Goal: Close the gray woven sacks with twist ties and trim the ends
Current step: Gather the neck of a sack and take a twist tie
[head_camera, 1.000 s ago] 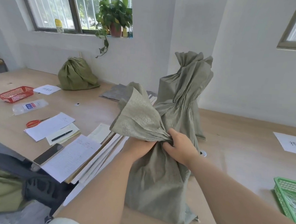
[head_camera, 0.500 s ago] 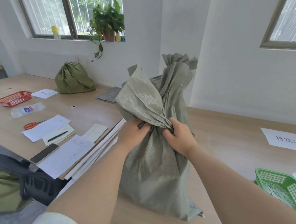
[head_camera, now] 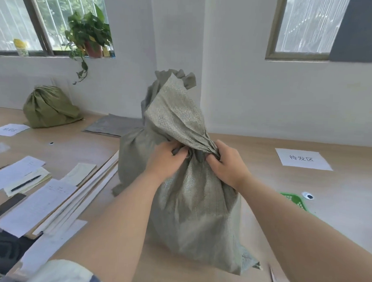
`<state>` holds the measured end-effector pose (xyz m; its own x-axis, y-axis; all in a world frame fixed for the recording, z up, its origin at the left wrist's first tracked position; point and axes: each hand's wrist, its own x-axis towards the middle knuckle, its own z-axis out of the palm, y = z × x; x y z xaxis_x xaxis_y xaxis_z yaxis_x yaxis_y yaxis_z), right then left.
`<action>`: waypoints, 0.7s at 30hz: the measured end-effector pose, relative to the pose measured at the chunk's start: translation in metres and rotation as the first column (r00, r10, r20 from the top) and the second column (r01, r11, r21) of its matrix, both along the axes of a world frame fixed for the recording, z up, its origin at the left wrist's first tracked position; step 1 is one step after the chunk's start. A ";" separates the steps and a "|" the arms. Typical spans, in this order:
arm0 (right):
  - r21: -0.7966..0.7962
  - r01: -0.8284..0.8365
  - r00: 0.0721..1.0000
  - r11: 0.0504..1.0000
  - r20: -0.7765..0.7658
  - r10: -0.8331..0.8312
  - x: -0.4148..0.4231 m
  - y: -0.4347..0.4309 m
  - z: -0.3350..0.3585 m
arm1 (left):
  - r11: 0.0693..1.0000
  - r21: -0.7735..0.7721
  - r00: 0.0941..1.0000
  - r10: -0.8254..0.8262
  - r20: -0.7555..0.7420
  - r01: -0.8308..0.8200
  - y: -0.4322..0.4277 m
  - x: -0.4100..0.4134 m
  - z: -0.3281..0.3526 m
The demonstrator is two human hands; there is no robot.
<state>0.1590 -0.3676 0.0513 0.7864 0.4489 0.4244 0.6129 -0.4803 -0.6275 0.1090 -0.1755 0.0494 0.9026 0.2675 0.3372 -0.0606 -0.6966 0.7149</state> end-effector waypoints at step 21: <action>0.024 0.161 0.980 0.987 -0.121 -0.157 0.046 -0.128 -0.052 | 0.993 -0.117 0.992 -0.047 -0.121 0.033 -0.116 0.059 -0.040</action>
<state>0.2052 -0.4957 -0.0008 0.8921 0.3011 0.3368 0.4507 -0.5429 -0.7086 0.1681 -0.2913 0.0091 0.9460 0.2609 0.1924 0.0065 -0.6088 0.7933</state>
